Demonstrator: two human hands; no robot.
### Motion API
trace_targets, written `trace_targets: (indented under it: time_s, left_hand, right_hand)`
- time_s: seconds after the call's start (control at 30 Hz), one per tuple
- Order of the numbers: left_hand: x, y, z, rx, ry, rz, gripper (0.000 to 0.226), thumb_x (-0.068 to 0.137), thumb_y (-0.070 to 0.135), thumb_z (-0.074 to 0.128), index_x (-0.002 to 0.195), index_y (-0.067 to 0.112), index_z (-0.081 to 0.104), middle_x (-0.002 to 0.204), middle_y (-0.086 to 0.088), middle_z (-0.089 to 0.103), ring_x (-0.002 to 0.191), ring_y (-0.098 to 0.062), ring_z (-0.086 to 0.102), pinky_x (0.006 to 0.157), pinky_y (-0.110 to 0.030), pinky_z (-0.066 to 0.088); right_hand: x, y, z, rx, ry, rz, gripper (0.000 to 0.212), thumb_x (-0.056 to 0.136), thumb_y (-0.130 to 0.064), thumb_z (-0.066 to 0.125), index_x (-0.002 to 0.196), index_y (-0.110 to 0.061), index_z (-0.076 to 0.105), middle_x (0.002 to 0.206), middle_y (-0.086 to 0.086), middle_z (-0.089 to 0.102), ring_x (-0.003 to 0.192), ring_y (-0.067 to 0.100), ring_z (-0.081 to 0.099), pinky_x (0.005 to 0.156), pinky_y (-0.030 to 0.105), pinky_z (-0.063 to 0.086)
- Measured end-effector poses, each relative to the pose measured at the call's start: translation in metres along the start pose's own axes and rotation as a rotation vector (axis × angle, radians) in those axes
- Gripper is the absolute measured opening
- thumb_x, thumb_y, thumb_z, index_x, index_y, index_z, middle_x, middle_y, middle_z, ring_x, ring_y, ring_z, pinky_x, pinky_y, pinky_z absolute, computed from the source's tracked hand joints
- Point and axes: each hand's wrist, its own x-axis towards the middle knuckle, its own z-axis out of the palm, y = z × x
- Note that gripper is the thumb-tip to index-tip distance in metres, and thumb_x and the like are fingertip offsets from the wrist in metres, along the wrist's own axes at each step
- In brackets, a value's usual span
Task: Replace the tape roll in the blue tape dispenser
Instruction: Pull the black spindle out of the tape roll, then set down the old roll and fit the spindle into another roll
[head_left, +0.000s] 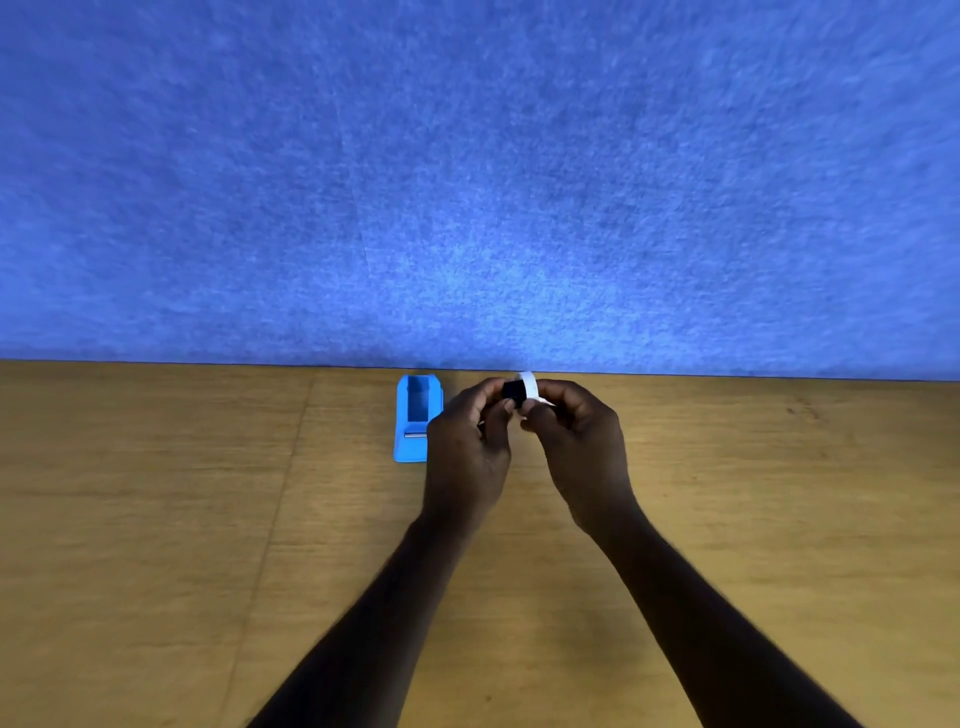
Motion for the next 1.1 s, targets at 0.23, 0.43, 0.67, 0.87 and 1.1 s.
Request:
trace_targets:
  time_s: [0.23, 0.43, 0.67, 0.87, 1.1]
  left_hand:
    - [-0.002, 0.002, 0.006, -0.045, 0.048, -0.079, 0.023, 0.095, 0.005, 0.061, 0.117, 0.003, 0.067, 0.106, -0.005, 0.073, 0.097, -0.008, 0.068, 0.085, -0.017, 0.053]
    - [-0.003, -0.002, 0.01, -0.206, 0.048, -0.24, 0.021, 0.095, 0.006, 0.061, 0.115, 0.005, 0.067, 0.103, -0.005, 0.074, 0.096, -0.015, 0.072, 0.087, -0.035, 0.057]
    - [-0.006, -0.004, 0.016, -0.279, 0.062, -0.289, 0.017, 0.094, 0.009, 0.063, 0.108, 0.017, 0.068, 0.099, -0.002, 0.075, 0.092, -0.014, 0.072, 0.082, -0.024, 0.056]
    - [-0.007, -0.002, 0.012, -0.333, 0.078, -0.329, 0.024, 0.094, 0.01, 0.063, 0.099, 0.033, 0.065, 0.098, 0.006, 0.074, 0.094, -0.014, 0.072, 0.084, -0.026, 0.056]
    - [-0.013, -0.007, 0.016, -0.324, 0.092, -0.349, 0.016, 0.094, 0.014, 0.064, 0.104, 0.027, 0.068, 0.098, 0.003, 0.076, 0.091, -0.012, 0.073, 0.082, -0.029, 0.057]
  right_hand:
    - [0.02, 0.006, -0.02, 0.26, 0.104, 0.14, 0.004, 0.087, -0.009, 0.069, 0.088, -0.011, 0.066, 0.078, 0.002, 0.07, 0.072, 0.014, 0.064, 0.069, 0.032, 0.051]
    - [0.056, 0.039, -0.064, -0.627, 0.172, 0.084, 0.035, 0.084, -0.025, 0.07, 0.114, -0.008, 0.064, 0.106, 0.008, 0.071, 0.095, 0.024, 0.065, 0.076, 0.025, 0.042]
    - [0.078, 0.054, -0.071, -0.925, -0.015, 0.026, 0.024, 0.084, -0.015, 0.066, 0.104, -0.001, 0.067, 0.103, 0.019, 0.067, 0.093, 0.031, 0.061, 0.07, 0.024, 0.034]
    - [0.085, 0.052, -0.066, -0.98, -0.054, 0.031, 0.026, 0.085, -0.015, 0.066, 0.105, 0.0, 0.066, 0.106, 0.022, 0.065, 0.094, 0.033, 0.062, 0.071, 0.026, 0.038]
    - [0.051, 0.044, -0.046, -0.877, 0.12, -0.093, 0.036, 0.083, -0.015, 0.068, 0.115, 0.001, 0.059, 0.115, 0.022, 0.057, 0.102, 0.037, 0.058, 0.081, 0.035, 0.046]
